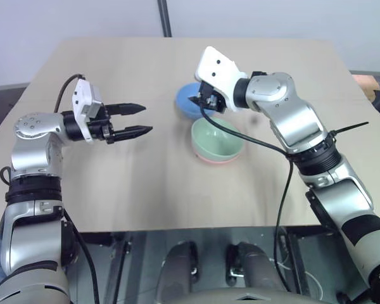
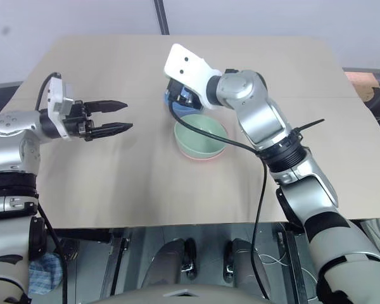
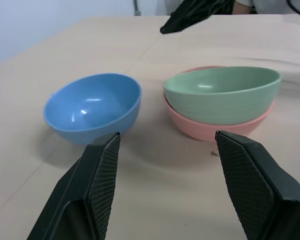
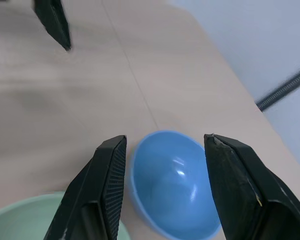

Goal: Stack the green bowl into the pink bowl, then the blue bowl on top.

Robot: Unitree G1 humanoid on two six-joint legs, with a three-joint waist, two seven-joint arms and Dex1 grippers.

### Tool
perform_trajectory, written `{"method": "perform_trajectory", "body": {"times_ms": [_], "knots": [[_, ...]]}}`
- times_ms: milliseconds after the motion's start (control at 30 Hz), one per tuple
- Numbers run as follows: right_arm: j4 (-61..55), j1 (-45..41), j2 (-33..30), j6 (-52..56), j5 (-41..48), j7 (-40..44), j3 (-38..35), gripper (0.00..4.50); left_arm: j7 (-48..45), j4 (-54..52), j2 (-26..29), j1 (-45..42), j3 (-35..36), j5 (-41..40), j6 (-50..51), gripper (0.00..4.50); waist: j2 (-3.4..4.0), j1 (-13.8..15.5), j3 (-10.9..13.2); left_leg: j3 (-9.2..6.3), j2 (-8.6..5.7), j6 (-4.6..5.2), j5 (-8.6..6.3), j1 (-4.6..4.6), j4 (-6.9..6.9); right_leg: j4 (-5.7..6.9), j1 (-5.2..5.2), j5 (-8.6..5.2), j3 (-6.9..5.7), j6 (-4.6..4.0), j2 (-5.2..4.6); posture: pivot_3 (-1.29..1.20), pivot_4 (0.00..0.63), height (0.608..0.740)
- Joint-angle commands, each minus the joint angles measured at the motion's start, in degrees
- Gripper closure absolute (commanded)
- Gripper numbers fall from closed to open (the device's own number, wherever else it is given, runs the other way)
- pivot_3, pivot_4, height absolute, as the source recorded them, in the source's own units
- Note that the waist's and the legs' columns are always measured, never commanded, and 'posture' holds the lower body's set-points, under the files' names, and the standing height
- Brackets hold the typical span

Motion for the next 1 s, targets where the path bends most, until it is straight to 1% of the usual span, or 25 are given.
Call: {"method": "perform_trajectory", "body": {"times_ms": [33, 233, 400, 533, 633, 733, 833, 900, 1000], "knots": [[-6.0, 0.2, -0.6, 1.3, 4.6, 2.8, -4.9, 1.76, 0.6, -2.9, 0.5, 0.5, 1.4, -1.2, 0.3, 1.29, 0.0, 0.0, 0.0, 0.0, 0.0, 0.0, 0.0, -0.01, 0.0, 0.0, 0.0, 0.0, 0.0, 0.0, 0.0, 0.0, 0.15, 0.74], [-14.1, 4.8, -5.3, 7.1, 11.1, 5.0, -11.4, 1.76, 1.3, -2.6, 0.2, -0.1, 1.0, -0.6, -0.4, 1.29, -0.01, 0.3, 0.0, -0.03, -0.02, 0.01, 0.0, -0.02, 0.01, -0.02, 0.02, 0.0, -0.03, 0.0, -0.04, 0.0, 0.15, 0.74], [-21.9, 9.6, -8.6, 12.0, 19.2, 5.4, -19.6, 1.76, 1.8, -1.4, -0.6, -1.4, 0.3, 0.2, -1.5, 1.29, 0.0, 0.2, 0.0, -0.05, 0.0, 0.0, 0.0, -0.01, -0.01, -0.01, 0.01, 0.0, -0.03, 0.0, 0.0, 0.0, 0.15, 0.74], [-29.8, 18.6, -13.4, 14.0, 23.8, 6.3, -24.1, 1.76, 1.6, -0.7, -1.2, -2.0, -0.3, 0.9, -2.3, 1.29, -0.01, 0.3, 0.0, -0.03, -0.01, 0.0, 0.0, 0.0, -0.04, -0.06, 0.02, 0.0, -0.01, 0.0, 0.0, 0.0, 0.15, 0.74], [-34.1, 26.2, -17.0, 13.5, 26.3, 7.0, -27.4, 1.76, 1.1, 0.1, -1.8, -3.0, -1.1, 1.7, -3.3, 1.29, -0.02, 0.5, 0.0, -0.05, -0.03, 0.01, -0.01, -0.03, -0.05, -0.09, 0.02, 0.0, -0.04, 0.01, -0.02, 0.0, 0.15, 0.74], [-35.5, 32.6, -20.5, 12.2, 27.5, 7.4, -30.4, 1.76, 0.7, 1.6, -2.3, -4.3, -1.6, 2.3, -4.1, 1.29, -0.02, 0.5, 0.0, -0.05, -0.04, 0.01, -0.01, -0.02, -0.03, -0.06, 0.02, -0.08, -0.04, 0.15, -0.01, 0.0, 0.15, 0.74], [-36.1, 41.5, -24.8, 9.0, 28.9, 10.4, -36.4, 1.76, 0.0, 3.6, -2.8, -6.0, -2.5, 2.9, -5.1, 1.29, -0.02, 0.5, 0.0, -0.05, -0.03, 0.02, -0.01, 0.0, -0.02, -0.06, 0.03, -0.12, -0.02, 0.22, 0.0, 0.0, 0.15, 0.74], [-37.3, 44.8, -26.7, 8.5, 31.1, 11.7, -39.8, 1.76, -0.6, 4.7, -3.0, -6.7, -2.8, 3.3, -5.9, 1.29, -0.01, 0.5, 0.0, -0.07, -0.03, 0.02, -0.01, 0.01, -0.03, -0.08, 0.05, -0.13, -0.02, 0.23, 0.03, 0.0, 0.15, 0.74], [-38.9, 47.5, -28.9, 9.1, 34.7, 12.5, -43.5, 1.76, -0.6, 7.0, -3.6, -8.2, -3.4, 4.3, -7.6, 1.29, -0.01, 0.3, 0.0, -0.04, -0.02, 0.01, -0.01, 0.04, -0.03, -0.06, 0.05, -0.13, 0.02, 0.24, 0.05, 0.0, 0.15, 0.74]]}}
